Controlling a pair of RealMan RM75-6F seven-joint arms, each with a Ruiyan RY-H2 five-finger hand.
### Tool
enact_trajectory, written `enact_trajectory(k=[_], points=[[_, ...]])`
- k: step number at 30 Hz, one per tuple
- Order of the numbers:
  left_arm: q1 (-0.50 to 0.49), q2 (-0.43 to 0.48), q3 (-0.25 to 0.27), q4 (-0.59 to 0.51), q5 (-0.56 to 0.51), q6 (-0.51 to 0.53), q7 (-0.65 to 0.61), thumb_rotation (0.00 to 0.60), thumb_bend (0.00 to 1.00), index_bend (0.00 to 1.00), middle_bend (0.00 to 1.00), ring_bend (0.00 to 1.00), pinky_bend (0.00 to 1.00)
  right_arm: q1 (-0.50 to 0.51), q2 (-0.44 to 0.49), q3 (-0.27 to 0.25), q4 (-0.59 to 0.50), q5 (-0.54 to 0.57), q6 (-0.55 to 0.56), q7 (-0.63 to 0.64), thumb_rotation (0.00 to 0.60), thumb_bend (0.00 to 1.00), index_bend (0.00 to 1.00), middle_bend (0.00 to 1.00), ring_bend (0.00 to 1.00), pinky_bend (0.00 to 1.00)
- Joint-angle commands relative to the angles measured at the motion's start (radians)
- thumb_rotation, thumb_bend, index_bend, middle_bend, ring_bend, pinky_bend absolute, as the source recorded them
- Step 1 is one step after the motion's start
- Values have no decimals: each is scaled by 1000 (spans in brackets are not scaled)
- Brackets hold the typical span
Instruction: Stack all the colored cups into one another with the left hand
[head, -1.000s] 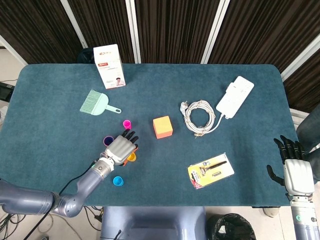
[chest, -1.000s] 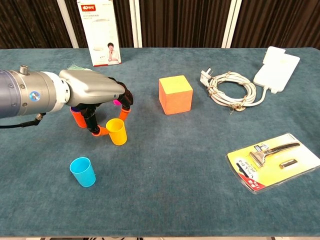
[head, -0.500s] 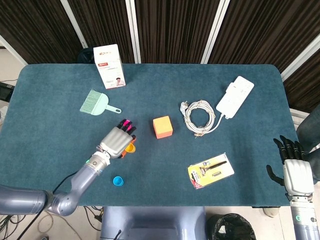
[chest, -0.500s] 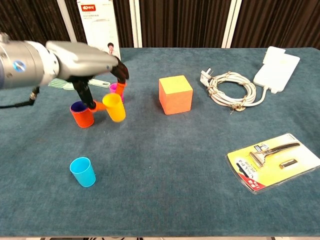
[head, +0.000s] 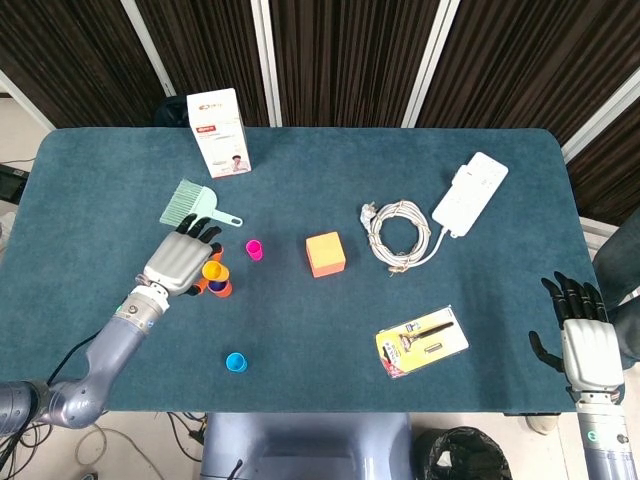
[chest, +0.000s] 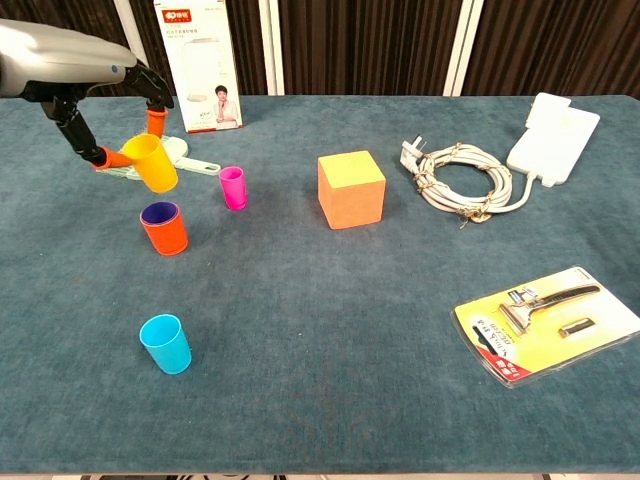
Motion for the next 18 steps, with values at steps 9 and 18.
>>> enact_trajectory(k=[9, 18], points=[[35, -27, 16, 78, 54, -55, -59, 600, 330, 450, 141, 0, 0, -1, 0, 1, 2, 2, 2, 3, 600, 405, 128, 72, 93, 68], [37, -66, 18, 115, 65, -68, -48, 600, 330, 449, 141, 0, 0, -1, 0, 2, 3, 2, 2, 4, 600, 404, 129, 71, 93, 68]])
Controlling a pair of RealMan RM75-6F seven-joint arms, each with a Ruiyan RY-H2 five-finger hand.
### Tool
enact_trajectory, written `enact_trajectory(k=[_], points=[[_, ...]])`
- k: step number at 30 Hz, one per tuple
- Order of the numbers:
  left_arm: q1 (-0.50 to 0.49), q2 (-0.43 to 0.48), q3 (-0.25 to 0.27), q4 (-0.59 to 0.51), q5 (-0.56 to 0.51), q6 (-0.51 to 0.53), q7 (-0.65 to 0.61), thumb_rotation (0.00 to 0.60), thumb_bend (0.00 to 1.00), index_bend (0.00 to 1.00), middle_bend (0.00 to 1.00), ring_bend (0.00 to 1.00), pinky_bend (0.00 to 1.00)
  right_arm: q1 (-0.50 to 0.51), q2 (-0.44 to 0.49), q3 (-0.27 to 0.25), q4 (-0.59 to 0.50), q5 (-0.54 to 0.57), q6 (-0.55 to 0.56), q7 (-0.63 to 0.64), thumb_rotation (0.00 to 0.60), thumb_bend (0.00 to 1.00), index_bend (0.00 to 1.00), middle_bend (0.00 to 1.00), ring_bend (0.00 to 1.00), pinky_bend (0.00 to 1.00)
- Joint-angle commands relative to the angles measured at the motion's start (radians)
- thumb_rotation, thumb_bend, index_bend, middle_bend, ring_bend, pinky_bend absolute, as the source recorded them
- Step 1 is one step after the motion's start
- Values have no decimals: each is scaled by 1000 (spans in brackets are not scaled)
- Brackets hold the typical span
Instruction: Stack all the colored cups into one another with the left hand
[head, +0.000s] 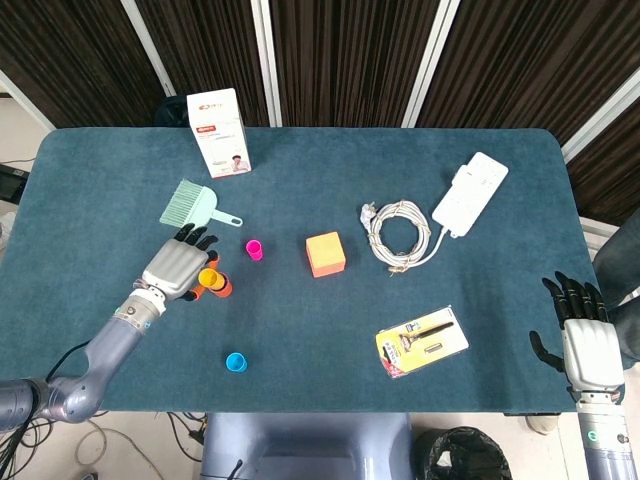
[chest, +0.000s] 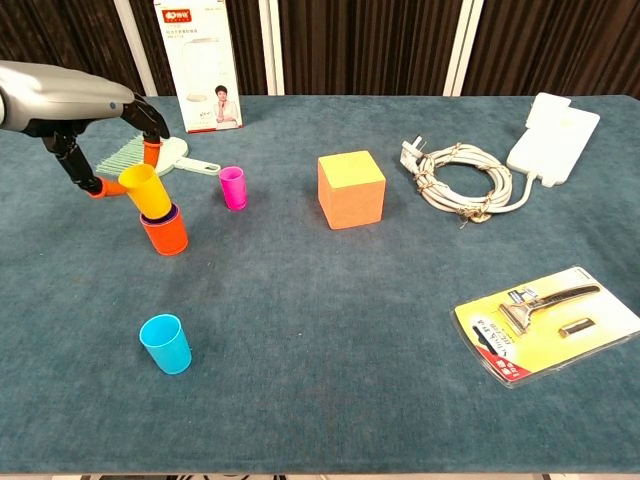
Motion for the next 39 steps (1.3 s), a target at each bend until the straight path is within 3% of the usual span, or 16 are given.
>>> enact_trajectory(k=[1, 15, 24, 30, 39], points=[[0, -9, 2, 8, 0, -2, 6, 600, 330, 447, 141, 0, 0, 0, 0, 0, 0, 0, 0, 0, 600, 404, 129, 71, 93, 68], [-2, -41, 8, 31, -26, -4, 49, 600, 328, 405, 139, 0, 0, 1, -1, -2, 0, -2, -3, -1, 600, 405, 129, 71, 93, 68], [-9, -44, -1, 15, -37, -7, 57, 600, 301, 209, 119, 0, 0, 1, -1, -2, -1, -2, -3, -3, 600, 404, 129, 72, 93, 68], [-10, -24, -24, -54, -4, 5, 38, 600, 295, 219, 117, 0, 0, -1, 1, 0, -3, -1, 2, 0, 600, 405, 129, 71, 92, 68], [-7, 39, 21, -223, 79, -19, 66, 600, 268, 237, 113, 0, 0, -1, 3, 0, -4, -3, 3, 3, 600, 405, 129, 71, 93, 68]])
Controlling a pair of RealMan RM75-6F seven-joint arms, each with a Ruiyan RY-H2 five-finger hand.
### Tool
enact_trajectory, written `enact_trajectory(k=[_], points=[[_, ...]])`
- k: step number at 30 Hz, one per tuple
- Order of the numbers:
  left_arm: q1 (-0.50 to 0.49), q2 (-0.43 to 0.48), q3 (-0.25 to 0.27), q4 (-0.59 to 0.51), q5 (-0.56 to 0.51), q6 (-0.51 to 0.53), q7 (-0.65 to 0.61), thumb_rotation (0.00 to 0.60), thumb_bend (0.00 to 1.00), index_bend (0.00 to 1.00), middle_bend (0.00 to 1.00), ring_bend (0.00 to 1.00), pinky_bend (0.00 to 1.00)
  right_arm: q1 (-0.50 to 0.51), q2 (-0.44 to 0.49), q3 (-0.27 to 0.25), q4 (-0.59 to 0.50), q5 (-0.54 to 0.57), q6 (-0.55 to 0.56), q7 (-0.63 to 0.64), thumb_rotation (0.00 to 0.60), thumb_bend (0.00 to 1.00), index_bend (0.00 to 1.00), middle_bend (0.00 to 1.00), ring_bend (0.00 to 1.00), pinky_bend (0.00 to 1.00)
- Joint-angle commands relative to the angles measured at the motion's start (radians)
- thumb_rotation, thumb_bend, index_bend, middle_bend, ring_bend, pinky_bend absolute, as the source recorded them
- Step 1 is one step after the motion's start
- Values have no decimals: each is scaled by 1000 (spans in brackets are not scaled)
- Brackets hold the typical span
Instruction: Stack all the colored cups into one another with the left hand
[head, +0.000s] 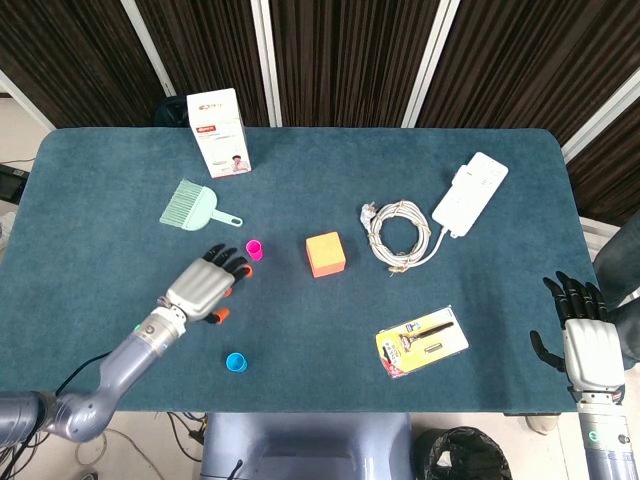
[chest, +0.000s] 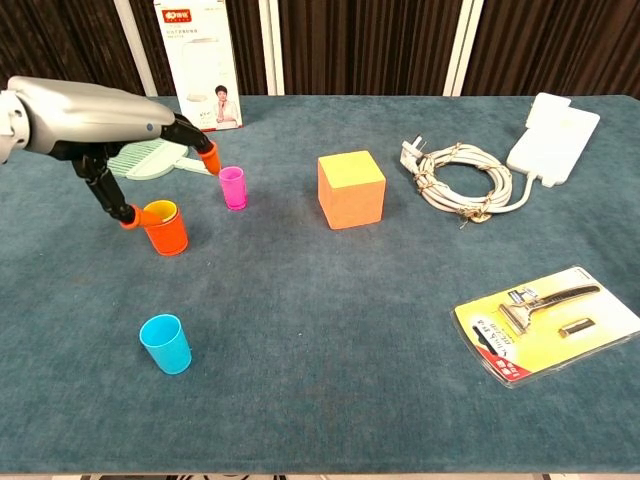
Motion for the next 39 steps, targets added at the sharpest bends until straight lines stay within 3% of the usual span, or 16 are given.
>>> enact_trajectory(k=[1, 9, 25, 32, 39], points=[[0, 29, 29, -66, 33, -19, 21, 600, 268, 239, 113, 0, 0, 0, 0, 0, -1, -2, 2, 0, 600, 405, 129, 71, 93, 68], [8, 42, 58, -110, 70, -52, 5, 600, 268, 243, 113, 0, 0, -2, 1, 1, -3, -1, 5, 1, 600, 404, 128, 72, 93, 68], [66, 99, 128, -113, 320, -166, -165, 600, 248, 249, 112, 0, 0, -4, -3, 6, -6, 9, 8, -1, 600, 405, 129, 71, 93, 68], [88, 97, 150, -83, 377, -149, -147, 600, 248, 278, 112, 0, 0, -4, -4, 6, -7, 9, 9, -1, 600, 404, 128, 72, 93, 68], [113, 40, 143, -24, 394, -121, -130, 600, 249, 287, 112, 0, 0, -7, -2, 9, -9, 12, 12, 1, 600, 404, 129, 71, 93, 68]])
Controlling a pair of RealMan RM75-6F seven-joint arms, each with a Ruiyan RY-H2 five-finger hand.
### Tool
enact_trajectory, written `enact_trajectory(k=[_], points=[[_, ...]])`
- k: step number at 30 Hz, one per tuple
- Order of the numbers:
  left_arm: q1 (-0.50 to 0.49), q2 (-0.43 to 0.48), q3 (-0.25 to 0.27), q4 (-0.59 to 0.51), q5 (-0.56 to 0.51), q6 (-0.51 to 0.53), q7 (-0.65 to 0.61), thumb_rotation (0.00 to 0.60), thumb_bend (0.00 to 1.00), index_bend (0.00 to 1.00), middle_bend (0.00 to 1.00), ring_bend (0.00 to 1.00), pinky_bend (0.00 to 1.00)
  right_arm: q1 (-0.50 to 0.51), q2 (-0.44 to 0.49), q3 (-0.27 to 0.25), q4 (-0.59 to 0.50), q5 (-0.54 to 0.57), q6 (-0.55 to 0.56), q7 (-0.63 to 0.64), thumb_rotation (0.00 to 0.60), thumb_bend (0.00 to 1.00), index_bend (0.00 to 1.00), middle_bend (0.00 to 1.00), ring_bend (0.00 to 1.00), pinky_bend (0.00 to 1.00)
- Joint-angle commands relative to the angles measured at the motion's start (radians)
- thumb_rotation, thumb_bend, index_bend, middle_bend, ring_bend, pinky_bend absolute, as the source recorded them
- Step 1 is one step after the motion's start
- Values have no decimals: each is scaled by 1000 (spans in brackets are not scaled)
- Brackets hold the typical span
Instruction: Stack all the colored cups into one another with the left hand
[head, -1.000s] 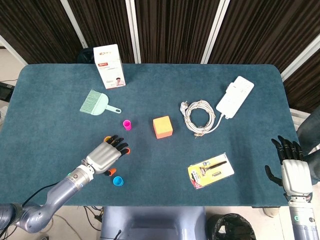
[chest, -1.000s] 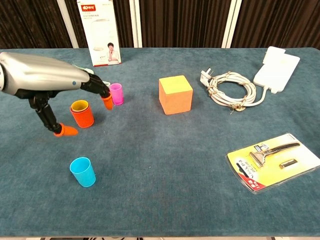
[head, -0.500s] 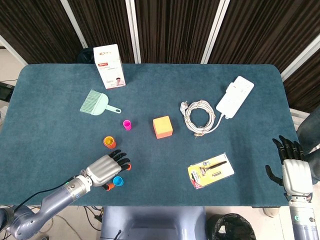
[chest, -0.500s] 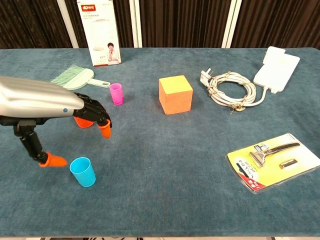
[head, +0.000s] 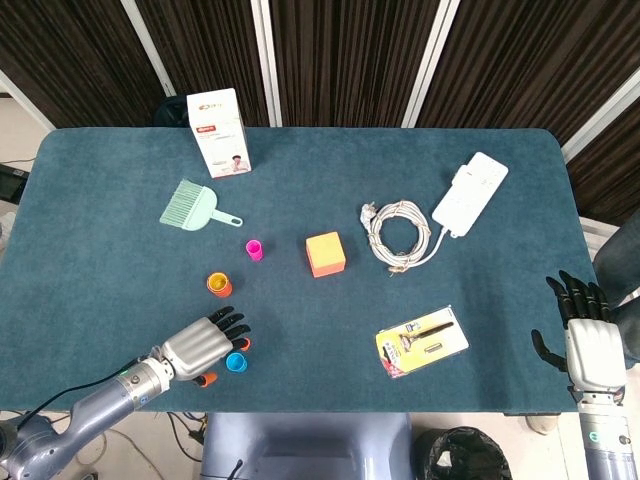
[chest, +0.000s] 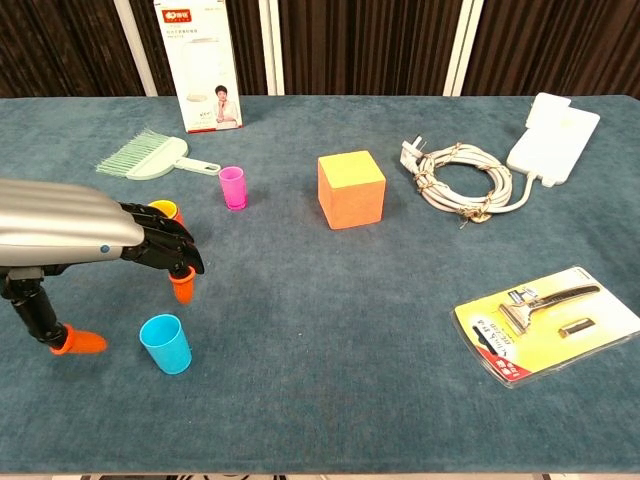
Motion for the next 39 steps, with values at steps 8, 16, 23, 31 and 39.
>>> enact_trajectory(k=[8, 16, 23, 31, 39], points=[[8, -65, -9, 49, -11, -7, 27, 600, 251, 299, 113, 0, 0, 0, 1, 1, 0, 2, -2, 3, 600, 404, 129, 72, 93, 68], [11, -96, -16, 64, -18, -4, 51, 600, 308, 353, 119, 0, 0, 1, 0, 1, 3, 2, -4, 7, 600, 404, 129, 72, 93, 68], [9, -110, -17, 68, -33, -2, 81, 600, 329, 405, 127, 0, 0, 1, -1, 2, 4, 2, -3, 9, 600, 405, 129, 72, 93, 68], [11, -107, -19, 56, -51, 12, 110, 600, 363, 431, 138, 0, 0, 1, -1, 2, 4, 1, -3, 13, 600, 405, 129, 72, 93, 68], [13, -88, -31, 30, -59, 36, 123, 600, 383, 432, 141, 0, 0, 0, -1, 2, 4, -2, -1, 15, 600, 405, 128, 71, 93, 68]])
